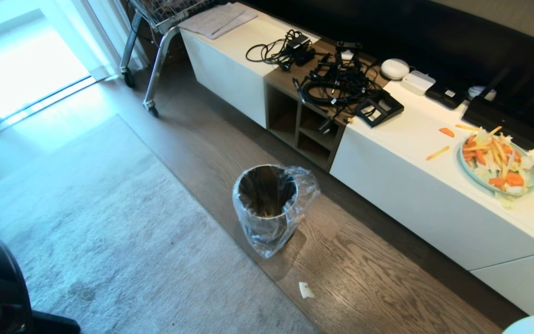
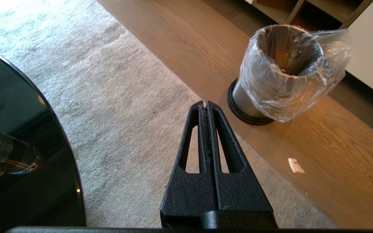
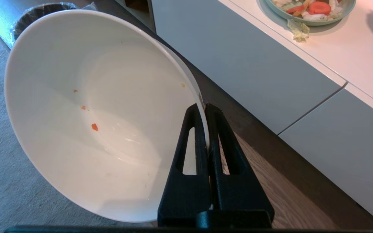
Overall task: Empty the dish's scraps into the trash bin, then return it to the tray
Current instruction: Put the bowl back to the table
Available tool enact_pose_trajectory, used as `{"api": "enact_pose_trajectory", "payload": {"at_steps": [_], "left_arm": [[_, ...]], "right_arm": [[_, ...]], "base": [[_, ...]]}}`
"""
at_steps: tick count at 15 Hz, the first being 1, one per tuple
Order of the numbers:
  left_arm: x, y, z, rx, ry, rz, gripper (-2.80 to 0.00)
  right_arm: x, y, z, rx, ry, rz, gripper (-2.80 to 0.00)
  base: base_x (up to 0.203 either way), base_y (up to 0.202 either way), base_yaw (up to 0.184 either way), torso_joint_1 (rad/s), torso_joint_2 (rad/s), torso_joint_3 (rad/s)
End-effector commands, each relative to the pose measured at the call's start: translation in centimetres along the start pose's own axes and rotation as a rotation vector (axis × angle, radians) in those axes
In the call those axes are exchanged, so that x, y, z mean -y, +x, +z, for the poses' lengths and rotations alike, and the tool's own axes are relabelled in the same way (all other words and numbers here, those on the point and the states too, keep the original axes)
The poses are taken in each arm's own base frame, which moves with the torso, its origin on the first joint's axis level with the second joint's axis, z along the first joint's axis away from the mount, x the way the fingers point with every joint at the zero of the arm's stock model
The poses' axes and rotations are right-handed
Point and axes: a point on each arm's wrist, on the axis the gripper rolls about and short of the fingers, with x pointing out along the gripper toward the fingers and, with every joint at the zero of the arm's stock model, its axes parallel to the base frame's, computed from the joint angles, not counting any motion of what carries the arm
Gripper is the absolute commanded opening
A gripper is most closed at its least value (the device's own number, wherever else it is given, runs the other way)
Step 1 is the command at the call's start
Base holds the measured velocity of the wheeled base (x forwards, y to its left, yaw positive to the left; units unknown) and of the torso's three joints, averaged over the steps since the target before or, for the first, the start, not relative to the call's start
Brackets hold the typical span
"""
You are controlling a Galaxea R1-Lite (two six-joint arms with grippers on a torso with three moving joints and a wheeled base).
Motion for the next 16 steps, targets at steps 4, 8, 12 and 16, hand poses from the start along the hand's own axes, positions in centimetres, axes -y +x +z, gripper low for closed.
{"api": "enact_pose_trajectory", "payload": {"at_steps": [4, 8, 12, 16], "left_arm": [[0.0, 0.0, 0.01, 0.001, -0.002, 0.0, -2.8], [0.0, 0.0, 0.01, 0.001, -0.002, 0.0, -2.8], [0.0, 0.0, 0.01, 0.001, -0.002, 0.0, -2.8], [0.0, 0.0, 0.01, 0.001, -0.002, 0.0, -2.8]], "right_arm": [[0.0, 0.01, 0.01, 0.0, 0.0, 0.002, -2.8], [0.0, 0.01, 0.01, -0.001, 0.0, 0.001, -2.8], [0.0, 0.01, 0.01, -0.001, 0.0, 0.001, -2.8], [0.0, 0.01, 0.01, -0.001, 0.0, 0.001, -2.8]], "base": [[0.0, 0.0, 0.0, 0.001, 0.0, 0.208], [0.0, 0.0, 0.0, 0.003, 0.0, 0.205], [0.0, 0.0, 0.0, 0.002, 0.0, 0.2], [0.0, 0.0, 0.0, 0.0, 0.0, 0.203]]}}
